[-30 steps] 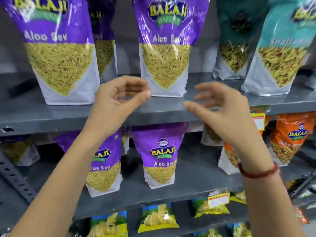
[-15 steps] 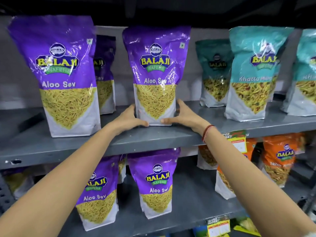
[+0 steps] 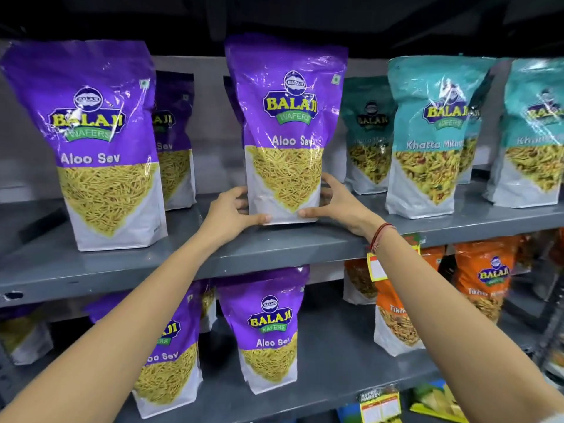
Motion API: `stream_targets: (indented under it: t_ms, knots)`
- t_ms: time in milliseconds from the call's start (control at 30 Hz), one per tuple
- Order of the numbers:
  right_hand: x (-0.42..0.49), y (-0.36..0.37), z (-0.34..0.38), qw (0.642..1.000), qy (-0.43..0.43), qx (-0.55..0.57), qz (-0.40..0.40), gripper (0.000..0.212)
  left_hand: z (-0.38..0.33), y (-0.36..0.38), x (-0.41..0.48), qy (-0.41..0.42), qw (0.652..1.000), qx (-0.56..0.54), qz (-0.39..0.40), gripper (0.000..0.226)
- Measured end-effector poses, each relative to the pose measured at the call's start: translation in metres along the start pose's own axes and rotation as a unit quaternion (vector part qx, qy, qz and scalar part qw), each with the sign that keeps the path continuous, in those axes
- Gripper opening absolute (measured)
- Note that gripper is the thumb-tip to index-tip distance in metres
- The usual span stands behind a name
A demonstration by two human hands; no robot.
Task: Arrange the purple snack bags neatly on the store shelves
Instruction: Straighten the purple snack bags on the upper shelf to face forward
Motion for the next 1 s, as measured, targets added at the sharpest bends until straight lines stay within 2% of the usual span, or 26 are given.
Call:
stream_targets:
  t_ms: [333,633,1000]
  knots:
    - [-0.002,-0.006,-0.013,0.999,0.013,0.013,0.047,0.085,0.010,0.014,0.003,-0.034,0.998,-0.003,0.054,0.079]
    - [0.000,-0.007,-0.017,0.998,0.009,0.013,0.054,0.087,0.012,0.014,0.003,-0.029,0.999,0.027,0.031,0.082]
    - [0.001,-0.005,-0.016,0.997,-0.001,-0.025,0.073,0.094,0.015,0.010,0.001,-0.044,0.999,0.013,0.025,0.089]
Point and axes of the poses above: each hand's wrist, its own x-axis towards the middle knuckle, its own y-axis out of the palm, z = x × y, the point moved 4 cm from there along x, towards the middle knuckle, and after that the axes turned 14 degrees about z, right-handed, at the moved point
